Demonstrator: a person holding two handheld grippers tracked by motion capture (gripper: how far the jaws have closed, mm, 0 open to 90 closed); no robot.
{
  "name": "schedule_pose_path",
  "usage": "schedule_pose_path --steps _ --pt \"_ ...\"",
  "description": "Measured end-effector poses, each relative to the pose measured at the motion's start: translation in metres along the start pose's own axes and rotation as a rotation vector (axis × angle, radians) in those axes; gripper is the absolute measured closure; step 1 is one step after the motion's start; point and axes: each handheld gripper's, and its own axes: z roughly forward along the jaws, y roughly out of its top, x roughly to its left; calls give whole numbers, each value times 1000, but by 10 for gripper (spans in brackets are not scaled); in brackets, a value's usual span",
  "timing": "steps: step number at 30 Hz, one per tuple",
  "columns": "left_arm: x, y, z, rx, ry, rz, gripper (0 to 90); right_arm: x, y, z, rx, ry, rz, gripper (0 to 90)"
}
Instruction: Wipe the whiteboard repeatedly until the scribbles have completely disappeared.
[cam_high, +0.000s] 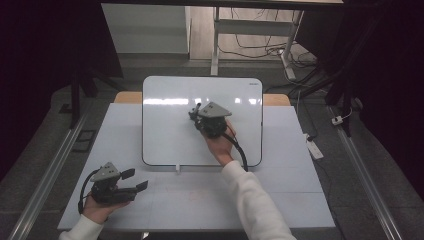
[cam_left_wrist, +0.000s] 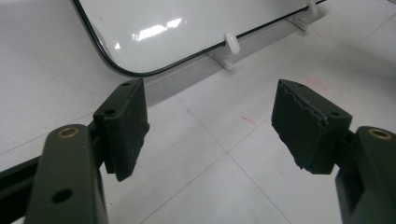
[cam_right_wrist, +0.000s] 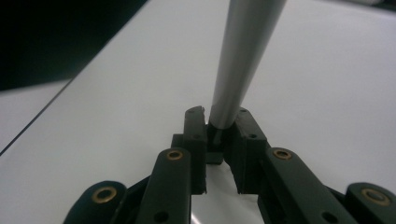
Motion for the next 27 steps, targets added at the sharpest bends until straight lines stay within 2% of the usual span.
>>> schedule_pose_path --steps 1,2,3,5,6,7,9,10,11,12,14,15,16,19,20,23,25,26,27 --pt "0 0 1 2 2 -1 279 6 0 1 13 12 -41 784" --pt "0 0 1 3 2 -1 279 6 0 1 17 9 -51 784" --pt "0 0 1 3 2 1 279 1 0 0 5 -8 -24 783" --pt "-1 -1 0 1 4 5 279 -13 0 -4 -37 -56 63 783" --pt "-1 -1 -1 0 3 3 279 -16 -1 -5 -45 -58 88 783" --pt "0 0 0 -2 3 -1 279 -14 -1 -5 -39 -58 77 784" --pt "1 0 1 3 1 -1 279 -1 -1 -3 1 -12 2 783" --pt "1 0 1 5 1 0 279 4 -1 -2 16 -2 -34 784" --pt "0 0 1 4 1 1 279 5 -1 -2 22 -6 -50 783" --pt "0 0 1 2 2 2 279 1 -1 -3 14 -18 -27 784" --pt "-1 0 0 0 3 4 279 -11 -2 -8 -23 -66 54 783" --pt "0 0 0 -1 3 3 279 -13 -3 -8 -29 -65 77 783" --pt "0 0 0 1 0 1 279 -10 -3 -8 -26 -66 67 784" --pt "0 0 2 6 -1 2 279 8 -4 -2 10 -4 -23 783" --pt "0 0 2 6 0 3 279 10 -4 -1 11 -13 -35 783" --pt "0 0 1 2 2 2 279 -1 -4 -1 -44 -36 76 783" --pt "1 0 1 4 1 -1 279 4 -5 1 -38 -22 58 783" --pt "1 0 2 6 0 -1 279 8 -5 3 -29 0 30 783" --pt "1 0 2 7 -1 -1 279 11 -5 2 -18 -8 -10 783"
